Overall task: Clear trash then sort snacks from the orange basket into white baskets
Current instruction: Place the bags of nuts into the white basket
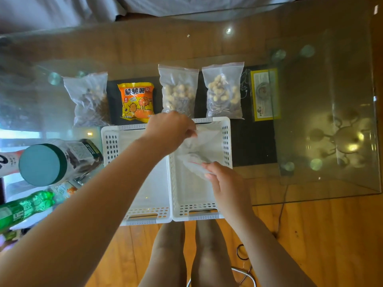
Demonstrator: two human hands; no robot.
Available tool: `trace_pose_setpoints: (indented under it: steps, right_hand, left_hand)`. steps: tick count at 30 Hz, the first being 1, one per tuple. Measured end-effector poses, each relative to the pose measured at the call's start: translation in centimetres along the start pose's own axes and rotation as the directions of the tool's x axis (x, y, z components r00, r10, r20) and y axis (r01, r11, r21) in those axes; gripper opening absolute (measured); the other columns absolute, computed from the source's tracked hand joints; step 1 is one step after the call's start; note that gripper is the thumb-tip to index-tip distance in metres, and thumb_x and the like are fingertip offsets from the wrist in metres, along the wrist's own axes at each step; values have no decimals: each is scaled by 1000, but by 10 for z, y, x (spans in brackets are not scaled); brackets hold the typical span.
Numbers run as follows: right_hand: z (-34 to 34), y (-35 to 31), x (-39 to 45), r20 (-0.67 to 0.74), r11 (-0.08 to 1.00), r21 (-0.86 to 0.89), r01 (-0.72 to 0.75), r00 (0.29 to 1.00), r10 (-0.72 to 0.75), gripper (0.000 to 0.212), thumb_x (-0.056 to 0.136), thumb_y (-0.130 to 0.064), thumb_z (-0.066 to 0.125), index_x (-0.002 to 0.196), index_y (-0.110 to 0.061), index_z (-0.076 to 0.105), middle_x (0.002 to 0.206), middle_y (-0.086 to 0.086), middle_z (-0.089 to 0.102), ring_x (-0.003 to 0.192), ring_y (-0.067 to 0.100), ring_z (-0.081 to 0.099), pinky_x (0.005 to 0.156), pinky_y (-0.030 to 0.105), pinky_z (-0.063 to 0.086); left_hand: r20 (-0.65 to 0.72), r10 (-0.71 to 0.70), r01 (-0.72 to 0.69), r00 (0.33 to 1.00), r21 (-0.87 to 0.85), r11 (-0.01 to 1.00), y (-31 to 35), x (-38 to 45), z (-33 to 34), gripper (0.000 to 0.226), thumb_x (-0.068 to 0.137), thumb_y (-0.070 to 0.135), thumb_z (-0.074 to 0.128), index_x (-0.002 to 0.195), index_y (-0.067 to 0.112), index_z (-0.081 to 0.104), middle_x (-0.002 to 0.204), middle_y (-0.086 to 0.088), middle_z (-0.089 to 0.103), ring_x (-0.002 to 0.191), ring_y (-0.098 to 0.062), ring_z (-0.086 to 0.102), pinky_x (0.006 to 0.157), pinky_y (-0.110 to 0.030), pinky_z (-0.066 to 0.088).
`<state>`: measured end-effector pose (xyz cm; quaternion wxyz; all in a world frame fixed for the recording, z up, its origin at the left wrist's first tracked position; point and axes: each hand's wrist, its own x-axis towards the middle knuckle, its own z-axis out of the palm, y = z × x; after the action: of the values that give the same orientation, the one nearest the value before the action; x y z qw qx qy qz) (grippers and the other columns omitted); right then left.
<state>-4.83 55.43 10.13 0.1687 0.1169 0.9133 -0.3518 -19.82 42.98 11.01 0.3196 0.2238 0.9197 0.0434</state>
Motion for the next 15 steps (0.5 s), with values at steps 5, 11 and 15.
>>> trace_pose_setpoints:
  steps: [5, 11, 15]
  right_hand:
    - [11, 8, 34, 125, 997, -56, 57, 991, -50, 28, 85, -24, 62, 113, -21, 63, 111, -5, 67, 104, 16, 58, 84, 28, 44]
    - [20, 5, 46, 129, 999, 31, 39, 991, -43, 22, 90, -17, 53, 104, -18, 71, 100, -1, 73, 92, 15, 65, 73, 19, 45]
    - [18, 0, 53, 138, 984, 172, 39, 988, -64, 21, 89, -13, 55, 100, -15, 73, 98, 2, 74, 90, 16, 66, 77, 16, 44]
  left_hand:
    - [59, -39, 45, 997, -97, 994, -18, 6, -2, 58, 78, 32, 72, 131, 31, 49, 128, 3, 60, 116, -23, 57, 84, -38, 51]
    - [-105, -89, 75, 990, -133, 988, -29, -1, 8, 23, 90, 26, 58, 110, 21, 68, 106, -4, 72, 93, -25, 65, 73, -33, 51]
    - [-140, -80, 55, 987, -179, 982, -32, -6, 13, 23, 92, 24, 55, 111, 21, 69, 101, -8, 72, 89, -31, 65, 71, -38, 53]
